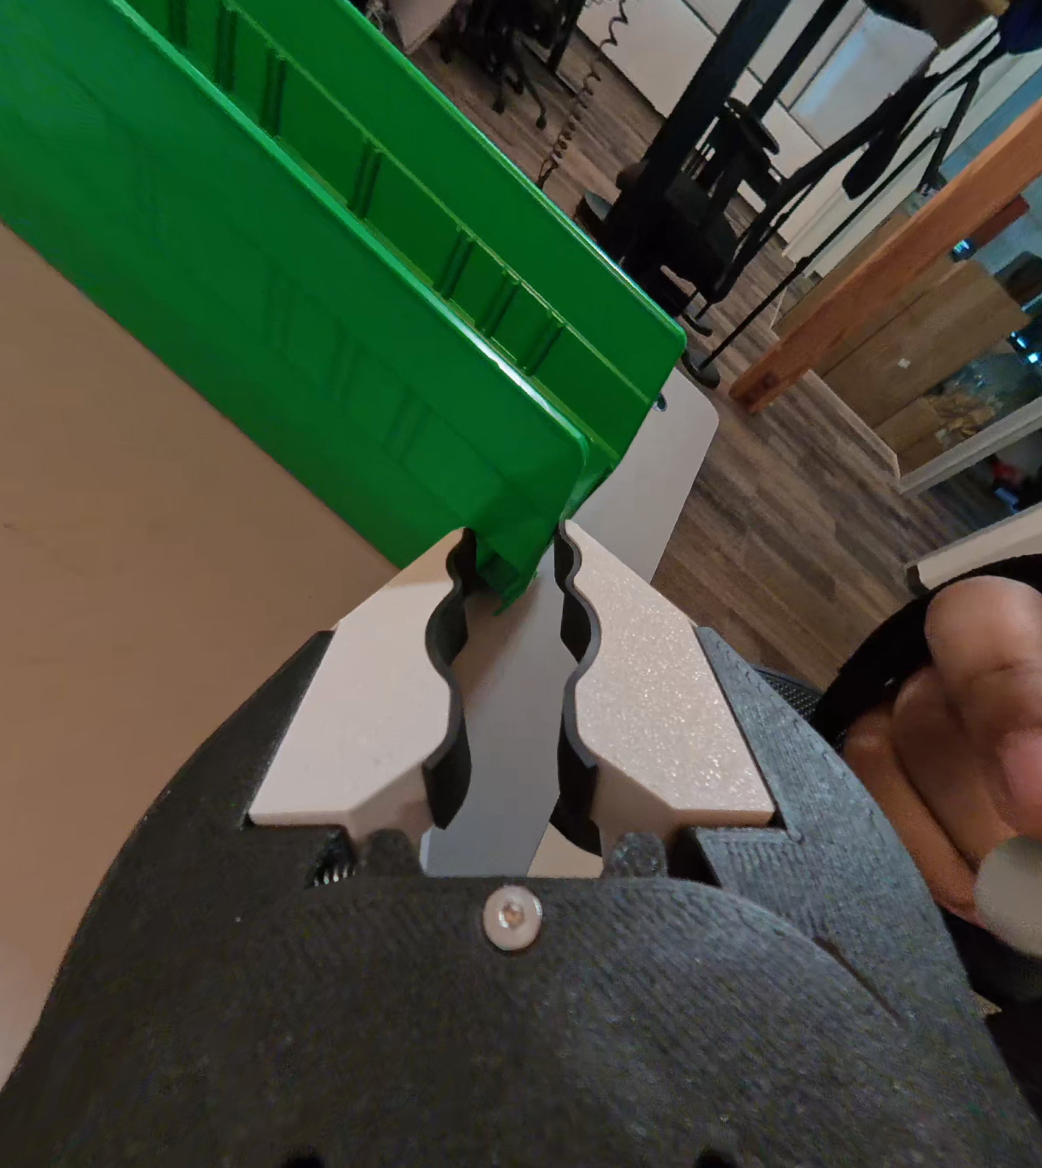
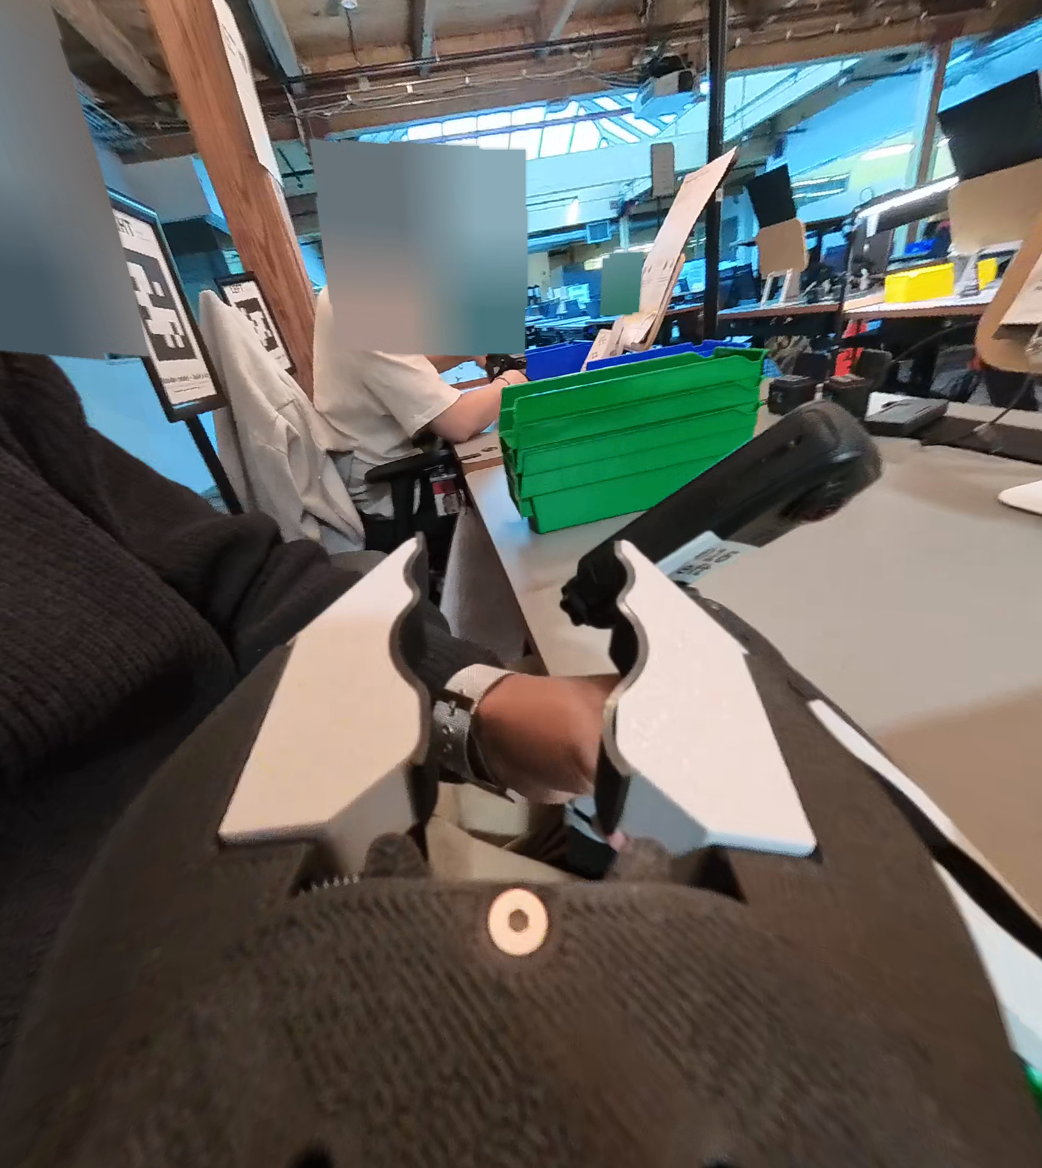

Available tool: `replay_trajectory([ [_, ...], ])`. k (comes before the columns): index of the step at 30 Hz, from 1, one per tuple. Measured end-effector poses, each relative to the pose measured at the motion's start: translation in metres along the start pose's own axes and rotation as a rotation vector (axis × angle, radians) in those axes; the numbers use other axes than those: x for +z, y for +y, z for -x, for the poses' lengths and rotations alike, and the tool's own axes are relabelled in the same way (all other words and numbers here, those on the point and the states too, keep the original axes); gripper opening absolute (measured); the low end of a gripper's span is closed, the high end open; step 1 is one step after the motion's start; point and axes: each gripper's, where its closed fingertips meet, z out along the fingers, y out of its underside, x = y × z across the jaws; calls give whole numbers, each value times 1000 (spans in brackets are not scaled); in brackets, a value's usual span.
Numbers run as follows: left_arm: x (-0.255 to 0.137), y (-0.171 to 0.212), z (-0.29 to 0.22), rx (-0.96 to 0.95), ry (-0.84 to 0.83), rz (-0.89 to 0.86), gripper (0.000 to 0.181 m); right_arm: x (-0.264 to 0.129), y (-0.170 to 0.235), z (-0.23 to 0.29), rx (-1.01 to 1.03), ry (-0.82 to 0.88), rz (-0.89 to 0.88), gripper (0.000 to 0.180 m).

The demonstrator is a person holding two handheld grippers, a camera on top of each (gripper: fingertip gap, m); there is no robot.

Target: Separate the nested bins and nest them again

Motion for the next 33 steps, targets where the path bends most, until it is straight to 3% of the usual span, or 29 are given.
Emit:
replay_trajectory([
  [3,-2,4,1,-17,-4,23,26,1,1,5,1,-17,5,59],
  [5,-13,4,4,-29,-13,18,55,2,1,5,-32,4,11,59],
  [9,-74,-8,35,30,-159,-8,88,3,0,6,-72,21,12,59],
  [12,-165,-47,82,111,-395,-58,106,5,3,7,-65,10,20,61],
  [15,-292,-95,144,185,-765,-55,123,7,6,8,-53,-2,31,60],
  [18,-423,-105,214,165,-1146,166,136,12,9,9,-37,-16,36,58],
  [20,-473,-81,246,-8,-1175,348,138,15,11,12,-31,-28,46,58],
  [22,-493,-52,262,-211,-1093,472,145,17,15,15,-37,-32,66,56],
  [24,-498,-42,274,-303,-1035,471,142,18,16,16,-65,-24,82,51],
  [27,-495,-37,285,-327,-998,461,145,16,15,13,-103,3,86,50],
  [29,-486,-39,282,-336,-934,444,127,15,16,11,-97,9,89,50],
  [33,-488,-41,282,-316,-934,456,117,14,16,7,-64,11,80,50],
])
